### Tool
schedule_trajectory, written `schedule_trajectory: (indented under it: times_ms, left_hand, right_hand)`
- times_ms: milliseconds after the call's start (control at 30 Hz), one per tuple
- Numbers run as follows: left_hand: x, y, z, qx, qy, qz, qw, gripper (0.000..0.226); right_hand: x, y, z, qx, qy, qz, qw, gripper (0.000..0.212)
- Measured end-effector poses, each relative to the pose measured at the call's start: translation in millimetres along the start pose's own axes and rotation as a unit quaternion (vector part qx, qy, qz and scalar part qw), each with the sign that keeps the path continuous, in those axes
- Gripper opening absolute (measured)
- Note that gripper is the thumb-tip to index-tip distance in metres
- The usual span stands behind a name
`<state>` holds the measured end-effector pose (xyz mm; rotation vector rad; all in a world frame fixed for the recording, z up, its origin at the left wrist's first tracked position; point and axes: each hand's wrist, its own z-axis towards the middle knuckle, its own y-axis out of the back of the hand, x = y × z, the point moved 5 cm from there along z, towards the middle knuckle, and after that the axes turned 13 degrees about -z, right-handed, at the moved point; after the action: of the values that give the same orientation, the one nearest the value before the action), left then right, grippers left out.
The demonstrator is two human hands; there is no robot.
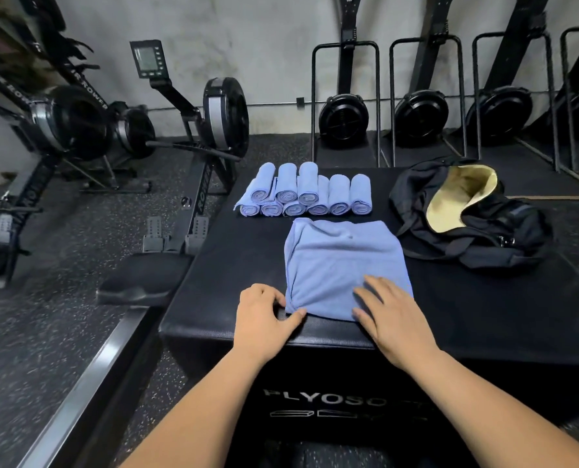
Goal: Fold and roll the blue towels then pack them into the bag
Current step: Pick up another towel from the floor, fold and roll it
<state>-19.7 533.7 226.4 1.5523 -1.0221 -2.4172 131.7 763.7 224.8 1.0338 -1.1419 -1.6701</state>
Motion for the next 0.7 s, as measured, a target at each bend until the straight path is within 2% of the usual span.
schedule_trajectory:
  times_ms: [67, 167, 300, 367, 467, 567, 700]
  left_hand:
    - [-2.0, -4.1, -3.9, 0.002, 0.014, 0.006, 1.0, 0.025]
    - [-3.7, -1.0, -2.0, -0.036, 0.035, -0.052, 0.997, 0.004]
    - [-8.4, 19.3, 5.1, -0.094, 0.084, -0.163, 0.978, 0.022]
    - [-12.8, 26.4, 9.1, -0.085, 0.089, -0.193, 0.973, 0.026]
    - [-8.2, 29.4, 9.1, -0.034, 0.093, -0.163, 0.982, 0.015]
    - [5.9, 32.3, 6.2, -0.002, 0.078, -0.077, 0.994, 0.008]
    - [17.3, 38.9, 0.8, -0.055, 0.088, -0.066, 0.992, 0.007]
  right_hand:
    - [2.1, -4.5, -11.0, -0.003, -0.004, 0.032, 0.999, 0.059]
    - [-2.1, -10.1, -15.7, 0.012, -0.024, 0.044, 0.999, 0.062]
    - [-2.3, -9.2, -14.5, 0.019, -0.021, 0.045, 0.999, 0.066]
    - [-3.5, -10.7, -15.7, 0.009, -0.025, 0.05, 0.998, 0.065]
    - [-3.7, -11.0, -15.6, 0.003, -0.027, 0.065, 0.998, 0.058]
    - [-4.7, -6.7, -16.2, -0.01, -0.026, 0.085, 0.996, 0.05]
    - [-5.7, 2.8, -14.8, -0.016, -0.018, 0.103, 0.994, 0.037]
